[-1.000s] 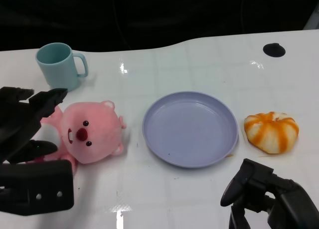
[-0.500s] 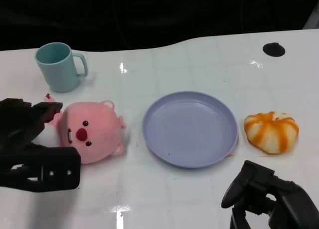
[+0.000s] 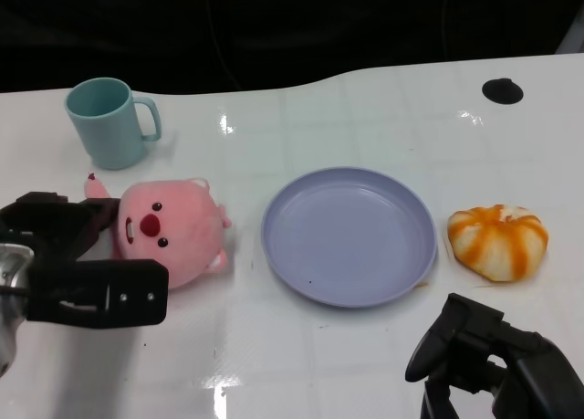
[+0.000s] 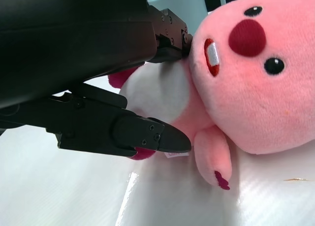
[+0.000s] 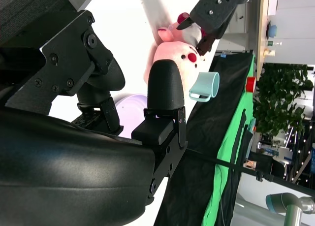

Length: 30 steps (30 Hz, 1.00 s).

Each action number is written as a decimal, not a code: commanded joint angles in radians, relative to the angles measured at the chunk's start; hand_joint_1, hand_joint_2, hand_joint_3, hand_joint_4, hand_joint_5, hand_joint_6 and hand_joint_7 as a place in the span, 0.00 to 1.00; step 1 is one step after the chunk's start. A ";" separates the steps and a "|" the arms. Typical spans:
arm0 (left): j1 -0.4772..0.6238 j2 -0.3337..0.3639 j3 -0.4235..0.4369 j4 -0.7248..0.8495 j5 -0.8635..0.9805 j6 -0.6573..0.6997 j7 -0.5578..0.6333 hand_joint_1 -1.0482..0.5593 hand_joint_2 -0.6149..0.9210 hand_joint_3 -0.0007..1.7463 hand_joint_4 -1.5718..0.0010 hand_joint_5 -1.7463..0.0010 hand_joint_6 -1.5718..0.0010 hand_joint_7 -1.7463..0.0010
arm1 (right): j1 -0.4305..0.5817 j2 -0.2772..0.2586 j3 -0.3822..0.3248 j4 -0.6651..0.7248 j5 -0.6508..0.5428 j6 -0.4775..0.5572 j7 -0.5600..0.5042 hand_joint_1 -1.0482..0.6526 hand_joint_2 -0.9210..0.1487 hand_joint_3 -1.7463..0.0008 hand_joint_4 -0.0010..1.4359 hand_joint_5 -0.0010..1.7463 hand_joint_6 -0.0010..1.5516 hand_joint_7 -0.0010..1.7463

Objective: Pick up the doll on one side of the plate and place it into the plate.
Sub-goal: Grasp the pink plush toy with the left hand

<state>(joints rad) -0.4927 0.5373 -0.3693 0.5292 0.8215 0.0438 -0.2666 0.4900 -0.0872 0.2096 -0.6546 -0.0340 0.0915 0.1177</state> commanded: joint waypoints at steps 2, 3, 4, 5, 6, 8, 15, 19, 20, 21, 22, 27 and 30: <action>-0.027 -0.021 -0.046 0.126 -0.008 -0.021 0.021 0.29 1.00 0.02 0.91 0.92 0.86 0.99 | 0.006 -0.009 -0.004 -0.019 0.003 0.009 0.000 0.67 0.48 0.21 0.50 1.00 0.40 0.89; -0.032 -0.028 -0.050 0.144 -0.013 -0.020 0.032 0.31 1.00 0.01 0.89 0.92 0.85 0.99 | 0.007 -0.010 -0.005 -0.019 0.003 0.007 0.000 0.67 0.49 0.21 0.50 1.00 0.40 0.89; -0.036 -0.038 -0.054 0.165 -0.016 -0.017 0.049 0.35 0.99 0.01 0.85 0.92 0.83 0.99 | 0.008 -0.011 -0.006 -0.019 0.003 0.006 0.001 0.67 0.49 0.21 0.50 1.00 0.40 0.89; -0.039 -0.047 -0.057 0.183 -0.020 -0.015 0.064 0.39 0.99 0.00 0.81 0.92 0.80 0.98 | 0.008 -0.012 -0.007 -0.020 0.003 0.007 0.001 0.67 0.48 0.21 0.50 1.00 0.40 0.89; -0.041 -0.056 -0.055 0.200 -0.027 -0.016 0.082 0.43 0.99 0.00 0.73 0.92 0.74 0.98 | 0.008 -0.012 -0.008 -0.021 0.004 0.008 0.001 0.67 0.48 0.21 0.50 1.00 0.40 0.89; -0.040 -0.065 -0.045 0.239 -0.056 -0.060 0.135 0.49 1.00 0.02 0.57 0.87 0.62 0.95 | 0.008 -0.012 -0.009 -0.021 0.006 0.010 0.001 0.67 0.48 0.21 0.50 1.00 0.40 0.89; -0.063 -0.064 -0.047 0.438 -0.119 -0.252 0.280 0.55 1.00 0.05 0.48 0.18 0.28 0.72 | 0.007 -0.013 -0.014 -0.013 0.008 0.001 0.003 0.66 0.49 0.21 0.50 1.00 0.40 0.88; -0.079 -0.062 -0.064 0.513 -0.121 -0.311 0.339 0.55 0.98 0.14 0.47 0.05 0.34 0.43 | 0.004 -0.011 -0.013 -0.008 0.009 -0.001 0.003 0.66 0.49 0.20 0.50 1.00 0.40 0.88; -0.082 -0.062 -0.069 0.522 -0.117 -0.317 0.352 0.55 0.97 0.17 0.48 0.02 0.42 0.29 | 0.004 -0.011 -0.012 -0.008 0.009 -0.001 0.003 0.66 0.49 0.20 0.50 1.00 0.40 0.88; -0.084 -0.061 -0.070 0.521 -0.118 -0.325 0.368 0.55 0.96 0.19 0.48 0.01 0.46 0.22 | 0.003 -0.011 -0.011 -0.007 0.008 -0.003 0.003 0.66 0.49 0.20 0.50 1.00 0.40 0.88; -0.086 -0.061 -0.068 0.519 -0.124 -0.330 0.377 0.54 0.98 0.21 0.52 0.01 0.55 0.11 | 0.002 -0.011 -0.010 -0.007 0.008 -0.004 0.004 0.67 0.49 0.20 0.49 1.00 0.40 0.88; -0.088 -0.062 -0.048 0.460 -0.141 -0.301 0.438 0.53 0.98 0.18 0.53 0.00 0.63 0.01 | 0.002 -0.009 -0.007 -0.008 0.003 0.000 0.001 0.67 0.49 0.20 0.50 1.00 0.40 0.88; -0.072 -0.055 -0.021 0.365 -0.160 -0.269 0.454 0.51 0.87 0.45 0.47 0.00 0.58 0.00 | 0.002 -0.009 -0.007 -0.011 0.002 0.003 0.000 0.67 0.50 0.20 0.49 1.00 0.40 0.88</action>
<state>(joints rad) -0.5920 0.4753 -0.4021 0.9279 0.6706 -0.2371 0.1798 0.4919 -0.0915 0.2028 -0.6581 -0.0341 0.0929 0.1197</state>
